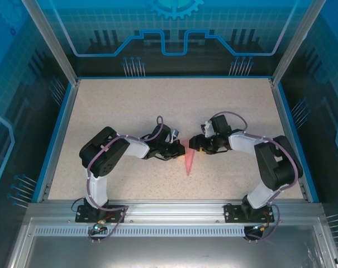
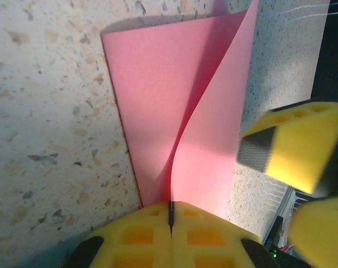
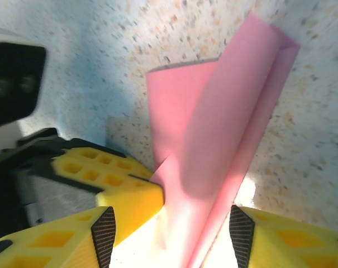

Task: Fold a paper plane with a square sheet of paper (fold left side to right side)
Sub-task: Fold the wing for the fifth time at the center of the table.

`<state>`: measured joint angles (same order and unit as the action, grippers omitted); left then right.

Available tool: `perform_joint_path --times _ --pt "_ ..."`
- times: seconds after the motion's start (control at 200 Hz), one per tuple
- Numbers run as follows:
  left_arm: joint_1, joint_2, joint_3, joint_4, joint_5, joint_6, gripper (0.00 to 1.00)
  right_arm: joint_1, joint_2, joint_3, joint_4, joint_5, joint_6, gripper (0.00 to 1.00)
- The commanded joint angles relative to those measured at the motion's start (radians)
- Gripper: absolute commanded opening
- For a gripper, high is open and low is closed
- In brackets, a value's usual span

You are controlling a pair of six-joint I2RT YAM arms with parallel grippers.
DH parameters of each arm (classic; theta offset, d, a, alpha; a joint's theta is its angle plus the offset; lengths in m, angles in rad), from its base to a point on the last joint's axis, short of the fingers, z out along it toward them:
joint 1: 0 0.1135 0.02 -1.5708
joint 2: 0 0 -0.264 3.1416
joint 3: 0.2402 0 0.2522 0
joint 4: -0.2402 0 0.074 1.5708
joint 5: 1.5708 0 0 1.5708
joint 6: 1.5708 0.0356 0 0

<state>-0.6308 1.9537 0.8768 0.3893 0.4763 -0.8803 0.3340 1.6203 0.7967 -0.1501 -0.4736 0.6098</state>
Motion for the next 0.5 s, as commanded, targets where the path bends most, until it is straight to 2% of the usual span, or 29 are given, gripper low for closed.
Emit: perform_joint_path --times 0.0,0.125,0.195,0.34,0.495 --pt "0.01 0.033 0.003 -0.05 -0.033 0.031 0.0 -0.022 -0.074 -0.005 -0.013 0.008 -0.006 0.54" --pt "0.011 0.032 0.004 -0.055 -0.037 0.03 0.0 -0.014 -0.044 0.014 0.0 -0.005 0.007 0.29" --pt "0.011 0.032 0.004 -0.058 -0.04 0.03 0.0 -0.008 -0.014 0.029 0.008 -0.003 0.01 0.21" --pt "0.011 0.021 -0.003 -0.074 -0.059 0.026 0.0 0.009 0.044 0.068 0.015 0.0 0.007 0.16" --pt "0.011 0.007 -0.018 -0.082 -0.07 0.024 0.0 0.018 0.079 0.076 0.024 0.003 0.0 0.16"
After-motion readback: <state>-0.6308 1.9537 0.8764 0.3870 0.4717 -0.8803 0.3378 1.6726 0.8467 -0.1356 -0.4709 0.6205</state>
